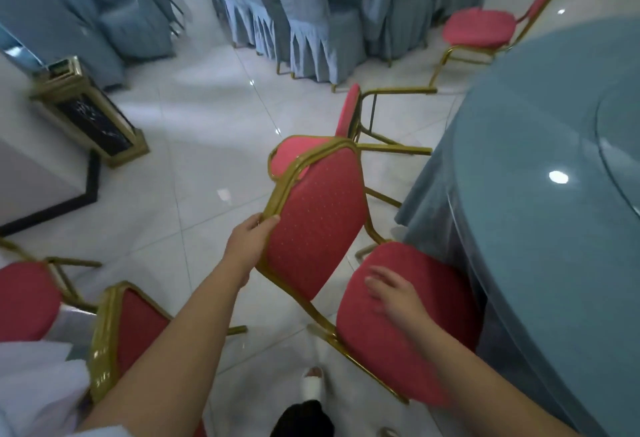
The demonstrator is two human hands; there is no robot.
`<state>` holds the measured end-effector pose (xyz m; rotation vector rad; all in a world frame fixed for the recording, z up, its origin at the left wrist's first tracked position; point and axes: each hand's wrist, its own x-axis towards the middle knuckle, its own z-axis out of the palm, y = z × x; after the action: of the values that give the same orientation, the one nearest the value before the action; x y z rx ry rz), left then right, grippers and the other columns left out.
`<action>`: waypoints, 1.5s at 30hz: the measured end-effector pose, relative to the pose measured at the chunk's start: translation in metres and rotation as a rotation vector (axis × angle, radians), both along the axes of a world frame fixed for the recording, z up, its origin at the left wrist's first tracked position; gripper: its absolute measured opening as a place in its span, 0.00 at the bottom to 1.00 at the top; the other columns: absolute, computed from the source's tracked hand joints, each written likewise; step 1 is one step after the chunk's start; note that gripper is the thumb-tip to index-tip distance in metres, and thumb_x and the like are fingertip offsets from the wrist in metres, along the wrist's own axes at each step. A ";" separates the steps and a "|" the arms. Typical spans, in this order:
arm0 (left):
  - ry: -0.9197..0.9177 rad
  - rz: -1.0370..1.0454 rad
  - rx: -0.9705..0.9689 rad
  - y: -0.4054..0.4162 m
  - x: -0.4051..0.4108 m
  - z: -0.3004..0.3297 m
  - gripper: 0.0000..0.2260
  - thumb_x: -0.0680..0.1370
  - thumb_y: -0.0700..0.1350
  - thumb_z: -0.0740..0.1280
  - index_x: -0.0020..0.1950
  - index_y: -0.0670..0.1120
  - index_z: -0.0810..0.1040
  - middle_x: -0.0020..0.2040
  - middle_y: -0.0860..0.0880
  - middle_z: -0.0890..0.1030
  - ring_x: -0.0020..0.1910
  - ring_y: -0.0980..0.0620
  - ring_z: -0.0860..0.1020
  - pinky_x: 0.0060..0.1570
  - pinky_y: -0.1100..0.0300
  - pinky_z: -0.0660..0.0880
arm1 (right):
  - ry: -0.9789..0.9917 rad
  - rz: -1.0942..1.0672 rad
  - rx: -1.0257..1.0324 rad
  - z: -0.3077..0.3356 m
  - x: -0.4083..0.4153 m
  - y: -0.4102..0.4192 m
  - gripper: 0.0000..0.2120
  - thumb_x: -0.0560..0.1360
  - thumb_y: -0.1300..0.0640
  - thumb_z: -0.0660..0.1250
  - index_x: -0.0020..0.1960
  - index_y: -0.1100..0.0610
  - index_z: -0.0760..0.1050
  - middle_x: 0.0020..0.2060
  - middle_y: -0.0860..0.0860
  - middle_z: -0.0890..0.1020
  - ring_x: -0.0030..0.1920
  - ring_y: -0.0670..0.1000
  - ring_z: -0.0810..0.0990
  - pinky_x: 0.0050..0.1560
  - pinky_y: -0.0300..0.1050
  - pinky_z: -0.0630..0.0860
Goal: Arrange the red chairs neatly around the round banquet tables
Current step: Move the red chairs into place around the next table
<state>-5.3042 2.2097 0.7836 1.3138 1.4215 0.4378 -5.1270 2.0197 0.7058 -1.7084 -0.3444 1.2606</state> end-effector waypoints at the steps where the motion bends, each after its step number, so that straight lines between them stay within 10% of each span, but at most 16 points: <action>1: 0.030 -0.058 -0.005 0.005 0.000 0.004 0.10 0.79 0.57 0.66 0.56 0.56 0.81 0.54 0.52 0.83 0.51 0.54 0.80 0.51 0.57 0.75 | -0.055 0.021 0.037 0.012 0.003 0.014 0.11 0.79 0.54 0.67 0.60 0.45 0.77 0.62 0.50 0.79 0.60 0.51 0.78 0.59 0.50 0.77; 5: 0.050 -0.314 -0.083 0.036 -0.010 0.009 0.08 0.80 0.56 0.65 0.52 0.57 0.83 0.49 0.58 0.83 0.50 0.58 0.78 0.54 0.58 0.70 | -0.293 0.010 0.151 0.069 0.009 0.091 0.21 0.79 0.51 0.66 0.71 0.49 0.71 0.64 0.48 0.74 0.63 0.49 0.75 0.57 0.43 0.75; 9: 0.094 -0.627 -0.232 0.055 -0.001 0.019 0.09 0.79 0.44 0.66 0.51 0.55 0.84 0.48 0.57 0.85 0.51 0.57 0.80 0.44 0.68 0.69 | -0.435 -0.029 0.153 0.107 0.008 0.166 0.29 0.72 0.39 0.68 0.71 0.39 0.66 0.67 0.47 0.74 0.64 0.55 0.77 0.62 0.59 0.77; 14: 0.167 -1.005 -0.272 0.053 0.023 0.001 0.21 0.70 0.40 0.70 0.63 0.52 0.82 0.60 0.54 0.83 0.62 0.53 0.77 0.66 0.56 0.70 | -0.749 0.069 0.063 0.114 0.004 0.210 0.25 0.79 0.49 0.64 0.75 0.48 0.65 0.74 0.46 0.67 0.74 0.49 0.64 0.73 0.52 0.62; 20: 0.082 -1.355 -0.334 0.045 0.059 -0.030 0.38 0.75 0.39 0.66 0.80 0.59 0.54 0.79 0.52 0.61 0.76 0.46 0.63 0.71 0.51 0.64 | -0.726 0.260 -0.149 0.076 0.020 0.247 0.26 0.79 0.51 0.65 0.76 0.51 0.64 0.75 0.50 0.65 0.75 0.52 0.63 0.75 0.54 0.62; 24: 0.057 -1.545 -0.284 0.069 0.086 -0.048 0.35 0.76 0.39 0.65 0.80 0.56 0.55 0.80 0.52 0.58 0.78 0.51 0.57 0.75 0.53 0.58 | -0.618 0.215 -0.244 0.049 0.038 0.284 0.27 0.79 0.49 0.65 0.76 0.50 0.64 0.75 0.50 0.66 0.74 0.53 0.65 0.73 0.54 0.64; 32: 0.162 -0.572 -0.256 0.263 0.089 -0.081 0.20 0.78 0.41 0.66 0.70 0.52 0.73 0.68 0.49 0.74 0.58 0.53 0.75 0.44 0.65 0.71 | -0.341 -0.019 -0.248 -0.002 0.078 0.354 0.23 0.79 0.48 0.65 0.73 0.46 0.66 0.73 0.50 0.68 0.70 0.54 0.70 0.66 0.53 0.71; 45: 0.164 -0.139 -0.295 0.481 0.032 -0.096 0.16 0.78 0.43 0.68 0.66 0.52 0.75 0.64 0.47 0.76 0.60 0.49 0.75 0.56 0.55 0.72 | -0.092 -0.014 -0.261 -0.028 0.088 0.519 0.23 0.79 0.48 0.65 0.73 0.48 0.67 0.73 0.53 0.68 0.70 0.55 0.69 0.63 0.51 0.69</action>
<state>-5.2726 2.6902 0.6877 1.2176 1.4550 0.0246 -5.0387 2.5383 0.6783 -1.9912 -0.2291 1.2621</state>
